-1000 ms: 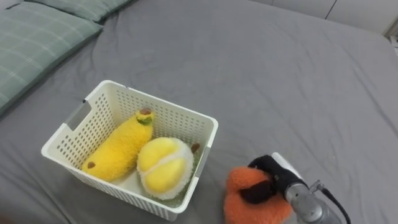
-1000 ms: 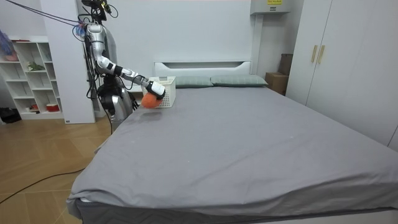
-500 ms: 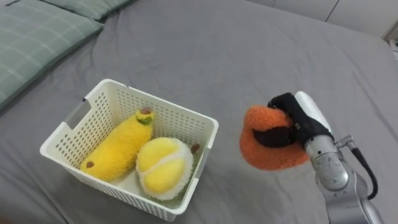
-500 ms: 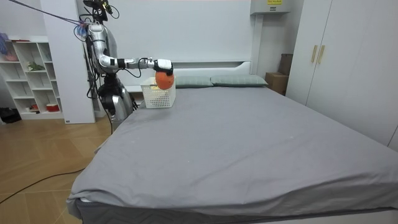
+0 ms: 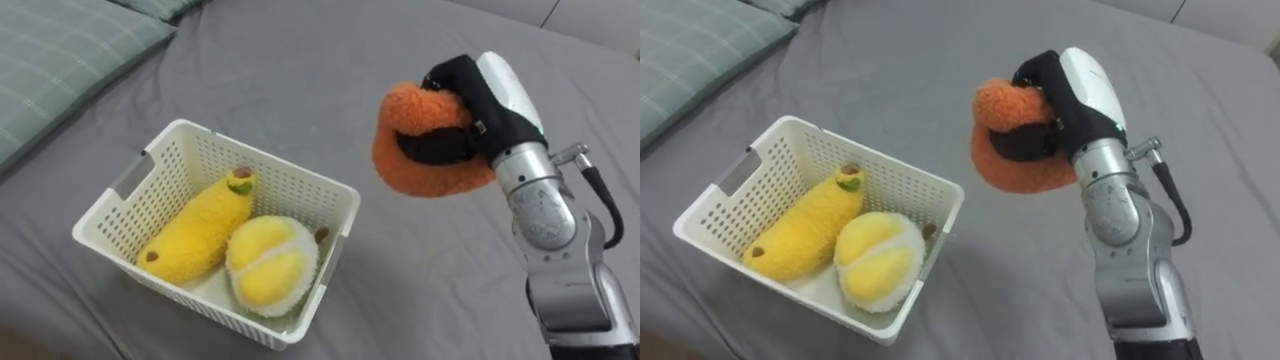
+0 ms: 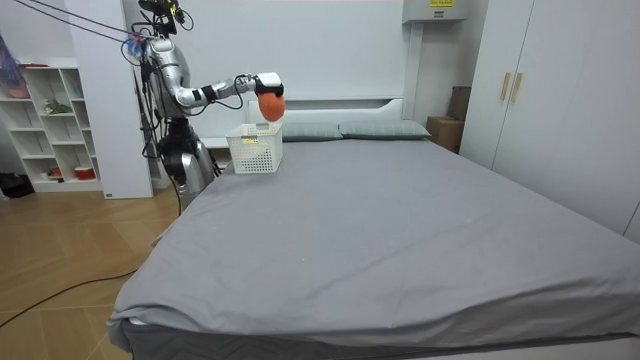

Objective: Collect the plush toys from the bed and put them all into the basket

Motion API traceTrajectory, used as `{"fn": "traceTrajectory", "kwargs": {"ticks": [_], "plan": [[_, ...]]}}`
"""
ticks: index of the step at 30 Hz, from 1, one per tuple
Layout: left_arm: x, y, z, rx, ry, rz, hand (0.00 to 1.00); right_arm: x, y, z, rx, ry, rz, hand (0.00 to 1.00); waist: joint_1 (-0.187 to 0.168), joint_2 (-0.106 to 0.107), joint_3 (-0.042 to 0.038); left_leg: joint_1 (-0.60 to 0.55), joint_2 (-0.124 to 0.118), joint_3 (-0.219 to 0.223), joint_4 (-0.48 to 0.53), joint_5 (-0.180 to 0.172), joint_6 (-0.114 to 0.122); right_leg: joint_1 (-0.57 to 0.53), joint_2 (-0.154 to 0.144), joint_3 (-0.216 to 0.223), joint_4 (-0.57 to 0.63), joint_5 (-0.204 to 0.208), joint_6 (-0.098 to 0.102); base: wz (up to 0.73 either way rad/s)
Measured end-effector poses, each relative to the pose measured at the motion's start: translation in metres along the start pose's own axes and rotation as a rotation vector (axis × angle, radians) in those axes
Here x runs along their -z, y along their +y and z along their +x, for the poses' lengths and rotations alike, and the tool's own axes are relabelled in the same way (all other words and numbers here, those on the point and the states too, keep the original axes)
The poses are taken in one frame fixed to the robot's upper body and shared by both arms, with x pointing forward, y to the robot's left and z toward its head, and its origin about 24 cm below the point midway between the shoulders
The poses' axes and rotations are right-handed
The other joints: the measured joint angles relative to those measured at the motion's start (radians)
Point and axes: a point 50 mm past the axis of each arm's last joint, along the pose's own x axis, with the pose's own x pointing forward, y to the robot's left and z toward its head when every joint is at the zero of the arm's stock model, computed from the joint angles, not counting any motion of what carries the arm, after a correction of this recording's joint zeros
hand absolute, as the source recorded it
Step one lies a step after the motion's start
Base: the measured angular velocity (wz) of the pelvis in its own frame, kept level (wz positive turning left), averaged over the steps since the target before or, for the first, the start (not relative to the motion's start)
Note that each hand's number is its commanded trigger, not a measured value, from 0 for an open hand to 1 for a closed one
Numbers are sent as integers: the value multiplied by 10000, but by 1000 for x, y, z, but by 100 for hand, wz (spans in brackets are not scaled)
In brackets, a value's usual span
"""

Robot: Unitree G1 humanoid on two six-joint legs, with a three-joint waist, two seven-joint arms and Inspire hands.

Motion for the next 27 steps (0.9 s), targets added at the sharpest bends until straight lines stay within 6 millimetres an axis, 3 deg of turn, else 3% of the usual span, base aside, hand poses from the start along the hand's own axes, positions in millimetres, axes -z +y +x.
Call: {"fn": "traceTrajectory", "kwargs": {"ticks": [5, 11, 16, 19, 22, 23, 24, 25, 26, 27], "plan": [[-3, -2, 2, 88, 68, 119, 0, -18, 8, 11, -565, -486, -227, 100, 271, -55, -13, -5, -1, -25, -4, 1, 0, -4, 5, -34, -3, -4, 5, 1], [-8, -1, 3, 51, -41, 167, 0, -33, 7, 19, -852, -953, -290, 100, 647, -327, -18, -82, -23, -210, 42, 2, 1, 13, -17, -260, -4, -3, 4, 9], [-14, -2, 5, 129, -151, 289, 0, -48, 10, 25, -1126, -1540, -234, 100, 851, -368, -20, -89, -26, -245, 31, 4, 1, 14, -17, -272, -7, -5, 7, 1], [-19, -3, 6, 141, -221, 302, 0, -58, 15, 27, -1487, -1916, -354, 100, 1044, -446, -6, -100, -25, -305, 33, 5, -2, 18, -11, -283, -10, -7, 9, 5], [-23, -3, 7, 184, -289, 296, 0, -67, 19, 29, -1658, -2264, -464, 99, 1198, -597, 75, -169, -37, -397, 92, 6, -4, 21, -14, -308, -24, -7, 9, 10], [-26, -3, 7, 187, -339, 315, 0, -69, 19, 30, -1661, -2311, -491, 87, 1248, -641, 109, -221, -53, -489, 127, 6, -5, 16, -20, -355, -25, -6, 9, 17], [-27, -3, 8, 196, -347, 329, 0, -69, 19, 30, -1662, -2311, -505, 67, 1263, -648, 114, -254, -65, -537, 148, 6, -4, 12, -29, -408, -24, -6, 9, 19], [-27, -5, 8, 232, -347, 433, 0, -70, 20, 30, -1682, -2313, -525, 56, 1360, -668, 105, -313, -85, -583, 169, 7, -2, -15, -51, -549, -25, -6, 9, 14], [-27, -5, 8, 236, -307, 588, 0, -73, 21, 31, -1747, -2343, -632, 28, 1437, -684, 104, -343, -100, -610, 179, 9, 3, -27, -66, -605, -29, -7, 10, 9], [-27, -5, 8, 235, -275, 621, 0, -74, 23, 31, -1817, -2358, -715, 22, 1475, -680, 107, -345, -107, -619, 180, 11, 5, -27, -73, -628, -32, -8, 12, 9]]}}
